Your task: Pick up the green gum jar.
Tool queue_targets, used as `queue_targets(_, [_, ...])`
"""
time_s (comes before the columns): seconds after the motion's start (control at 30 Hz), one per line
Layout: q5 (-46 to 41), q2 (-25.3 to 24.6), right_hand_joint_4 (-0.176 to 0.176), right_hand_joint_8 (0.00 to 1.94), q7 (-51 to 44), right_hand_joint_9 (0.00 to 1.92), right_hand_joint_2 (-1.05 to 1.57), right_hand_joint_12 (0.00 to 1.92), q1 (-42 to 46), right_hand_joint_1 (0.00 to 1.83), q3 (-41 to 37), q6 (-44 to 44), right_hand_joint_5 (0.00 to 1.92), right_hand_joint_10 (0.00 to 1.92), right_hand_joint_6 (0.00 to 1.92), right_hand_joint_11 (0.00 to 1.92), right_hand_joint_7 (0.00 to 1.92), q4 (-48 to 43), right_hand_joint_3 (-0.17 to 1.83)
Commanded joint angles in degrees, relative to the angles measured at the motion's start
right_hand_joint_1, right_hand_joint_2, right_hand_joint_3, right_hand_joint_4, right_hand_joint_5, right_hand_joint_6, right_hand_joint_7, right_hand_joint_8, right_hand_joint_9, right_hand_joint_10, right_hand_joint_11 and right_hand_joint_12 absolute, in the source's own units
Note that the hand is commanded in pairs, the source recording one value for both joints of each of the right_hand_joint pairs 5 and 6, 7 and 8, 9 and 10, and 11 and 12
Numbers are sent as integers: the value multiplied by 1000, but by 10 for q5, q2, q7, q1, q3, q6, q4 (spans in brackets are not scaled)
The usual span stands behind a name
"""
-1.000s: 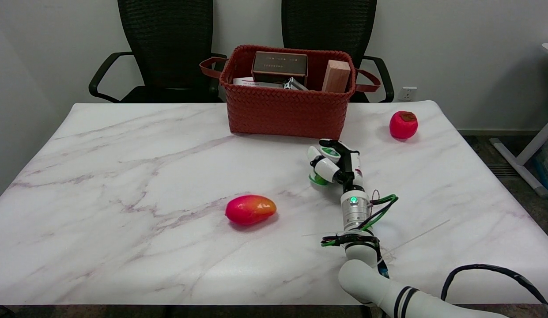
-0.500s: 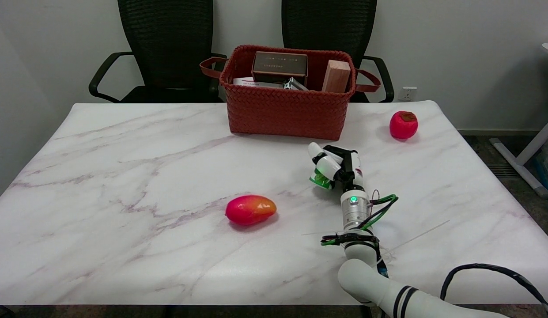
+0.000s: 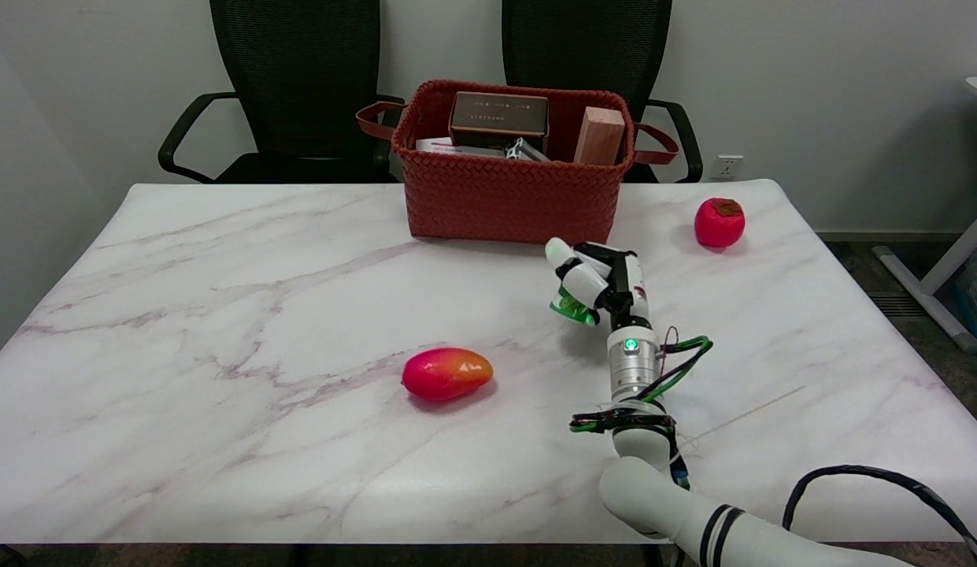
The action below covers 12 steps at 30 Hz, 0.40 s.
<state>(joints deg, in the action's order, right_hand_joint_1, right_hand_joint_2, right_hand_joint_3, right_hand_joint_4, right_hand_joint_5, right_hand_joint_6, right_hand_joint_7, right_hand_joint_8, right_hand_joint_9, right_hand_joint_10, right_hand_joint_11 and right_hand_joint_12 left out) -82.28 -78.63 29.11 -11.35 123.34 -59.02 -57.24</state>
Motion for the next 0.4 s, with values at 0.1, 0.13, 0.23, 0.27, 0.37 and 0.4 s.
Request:
queue_targets(0.1, [79,15,0,1691,-7,1685,962,1898,-24,906,-7,-45,1918,1685,1918,1898,1691,-61,428])
queue_targets(0.13, [83,16,0,1690,-7,1684,966,1899,-27,896,-7,-47,1901,1684,1901,1899,1690,-63,424])
queue_targets(0.23, [100,19,0,1689,-8,1683,970,1904,-40,875,-9,-49,1882,1683,1882,1904,1689,-65,422])
queue_targets(0.27, [106,21,0,1689,-8,1682,971,1908,-46,876,-10,-49,1868,1682,1868,1908,1689,-65,423])
queue_targets(0.37, [116,25,0,1688,-9,1681,973,1920,-63,887,-15,-48,1834,1681,1834,1920,1688,-58,425])
queue_targets(0.4, [118,26,0,1688,-9,1681,972,1920,-68,905,-16,-47,1822,1681,1822,1920,1688,-55,426])
